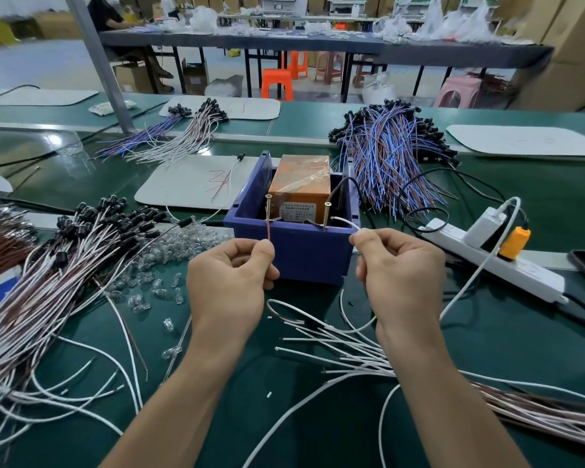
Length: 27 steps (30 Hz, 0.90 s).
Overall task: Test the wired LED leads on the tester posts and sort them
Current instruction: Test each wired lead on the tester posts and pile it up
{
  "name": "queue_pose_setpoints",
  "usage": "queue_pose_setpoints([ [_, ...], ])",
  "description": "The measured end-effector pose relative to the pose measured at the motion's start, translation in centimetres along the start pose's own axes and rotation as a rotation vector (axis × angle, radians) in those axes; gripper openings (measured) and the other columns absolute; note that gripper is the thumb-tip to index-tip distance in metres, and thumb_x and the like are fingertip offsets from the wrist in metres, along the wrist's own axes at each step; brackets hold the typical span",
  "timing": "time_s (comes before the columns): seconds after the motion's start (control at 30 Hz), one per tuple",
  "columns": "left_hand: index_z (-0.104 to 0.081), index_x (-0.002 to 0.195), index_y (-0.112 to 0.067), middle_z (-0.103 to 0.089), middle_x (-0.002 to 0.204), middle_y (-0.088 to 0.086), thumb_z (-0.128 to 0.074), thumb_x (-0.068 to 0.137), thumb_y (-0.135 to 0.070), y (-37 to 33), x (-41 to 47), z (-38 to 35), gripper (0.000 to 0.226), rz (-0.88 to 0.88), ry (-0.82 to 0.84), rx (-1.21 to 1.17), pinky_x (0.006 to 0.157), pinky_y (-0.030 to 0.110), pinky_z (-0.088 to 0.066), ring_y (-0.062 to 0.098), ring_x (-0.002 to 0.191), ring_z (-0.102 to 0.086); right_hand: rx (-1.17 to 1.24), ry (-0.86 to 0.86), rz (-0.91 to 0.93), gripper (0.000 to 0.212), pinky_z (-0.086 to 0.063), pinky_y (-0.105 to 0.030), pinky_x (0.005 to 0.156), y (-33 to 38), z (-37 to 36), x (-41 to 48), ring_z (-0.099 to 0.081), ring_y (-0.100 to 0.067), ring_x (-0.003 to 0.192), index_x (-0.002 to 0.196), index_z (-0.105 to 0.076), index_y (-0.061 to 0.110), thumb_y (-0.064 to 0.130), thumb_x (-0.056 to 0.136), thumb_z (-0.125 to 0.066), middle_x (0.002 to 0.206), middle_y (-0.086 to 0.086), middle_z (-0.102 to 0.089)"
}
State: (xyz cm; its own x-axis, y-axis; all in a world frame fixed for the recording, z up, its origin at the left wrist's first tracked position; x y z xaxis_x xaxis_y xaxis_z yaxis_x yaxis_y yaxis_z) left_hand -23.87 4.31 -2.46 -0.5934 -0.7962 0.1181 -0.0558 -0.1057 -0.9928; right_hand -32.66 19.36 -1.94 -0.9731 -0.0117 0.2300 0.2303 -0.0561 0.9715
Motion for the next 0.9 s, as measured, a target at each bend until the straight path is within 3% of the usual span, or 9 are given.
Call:
queue_pose_setpoints([
  [0.07, -0.077, 0.074, -0.032, -0.071, 0.057, 0.002, -0.076, 0.091, -0.018, 0.0, 0.0, 0.0, 0.022, 0.004, 0.000, -0.002, 0.050, 0.018, -0.052, 0.009, 0.046, -0.062, 0.005, 0.009, 0.012, 0.022, -0.032, -0.022, 0.044, 0.2, -0.2, 0.0, -0.038, -0.008, 0.037, 0.067, -0.072, 0.020, 0.025, 0.088, -0.068, 0.043, 0.003, -0.053],
  [0.27, -0.078, 0.071, -0.036, -0.071, 0.057, 0.002, -0.075, 0.091, -0.017, 0.2, 0.1, 0.0, 0.028, -0.006, 0.005, -0.020, 0.052, 0.019, -0.053, 0.009, 0.047, -0.062, 0.022, 0.023, 0.022, 0.018, -0.041, -0.033, 0.055, 0.3, -0.5, -0.2, -0.048, -0.013, 0.044, 0.070, -0.075, 0.025, 0.030, 0.086, -0.067, 0.046, 0.002, -0.057],
  [0.43, -0.077, 0.074, -0.035, -0.072, 0.058, 0.002, -0.075, 0.091, -0.020, 0.4, 0.1, 0.2, 0.022, -0.014, 0.002, -0.002, 0.050, 0.018, -0.051, 0.010, 0.047, -0.063, 0.009, 0.020, 0.020, 0.024, -0.036, -0.028, 0.051, 0.6, 0.0, -0.1, -0.042, -0.010, 0.039, 0.065, -0.073, 0.022, 0.024, 0.089, -0.068, 0.044, 0.003, -0.054],
  [0.57, -0.070, 0.060, -0.026, -0.063, 0.049, 0.000, -0.066, 0.081, -0.028, 0.5, -0.3, 0.6, 0.021, 0.021, -0.105, -0.028, 0.037, 0.025, -0.035, 0.014, 0.039, -0.043, 0.107, 0.014, -0.027, 0.020, -0.028, -0.022, 0.042, 1.5, 1.8, -0.1, -0.033, -0.011, 0.038, 0.067, -0.073, 0.013, 0.017, 0.087, -0.070, 0.044, 0.002, -0.050],
  [0.7, -0.056, 0.057, -0.026, -0.055, 0.048, 0.000, -0.054, 0.082, -0.024, 0.1, -1.2, 0.9, 0.025, 0.048, -0.120, -0.195, 0.040, 0.025, -0.032, 0.016, 0.046, -0.039, 0.190, 0.220, -0.070, 0.018, -0.027, -0.018, 0.039, 3.3, 1.9, -1.1, -0.034, -0.011, 0.042, 0.073, -0.073, 0.004, 0.015, 0.087, -0.069, 0.050, -0.004, -0.052],
  [0.8, -0.053, 0.076, -0.019, -0.058, 0.054, 0.004, -0.051, 0.097, -0.012, -0.6, -2.3, 0.4, 0.022, 0.029, -0.006, -0.331, 0.044, 0.023, -0.039, 0.015, 0.049, -0.045, 0.323, 0.419, -0.173, 0.026, -0.031, -0.015, 0.040, 4.3, 0.0, -2.7, -0.040, -0.010, 0.043, 0.076, -0.072, 0.004, -0.004, 0.094, -0.056, 0.056, -0.008, -0.059],
  [0.9, -0.059, 0.081, -0.019, -0.064, 0.062, 0.008, -0.049, 0.104, -0.010, -1.1, -3.1, 0.1, 0.027, 0.055, 0.138, -0.403, 0.054, 0.030, -0.046, 0.019, 0.054, -0.054, 0.349, 0.464, -0.152, 0.031, -0.041, -0.015, 0.047, 4.9, -1.5, -4.3, -0.050, -0.010, 0.050, 0.079, -0.074, 0.008, -0.005, 0.098, -0.053, 0.064, -0.004, -0.067],
])
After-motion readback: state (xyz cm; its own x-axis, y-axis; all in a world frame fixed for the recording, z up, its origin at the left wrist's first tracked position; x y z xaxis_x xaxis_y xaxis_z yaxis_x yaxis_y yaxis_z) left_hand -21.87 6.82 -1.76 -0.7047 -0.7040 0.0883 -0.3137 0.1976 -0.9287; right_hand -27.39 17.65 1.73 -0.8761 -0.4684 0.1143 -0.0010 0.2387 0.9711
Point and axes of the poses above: each hand's wrist, its own x-axis towards the middle knuckle, its own z-axis out of the back of the hand, y = z × x, the point moved 1 cm from there along x, towards the middle knuckle
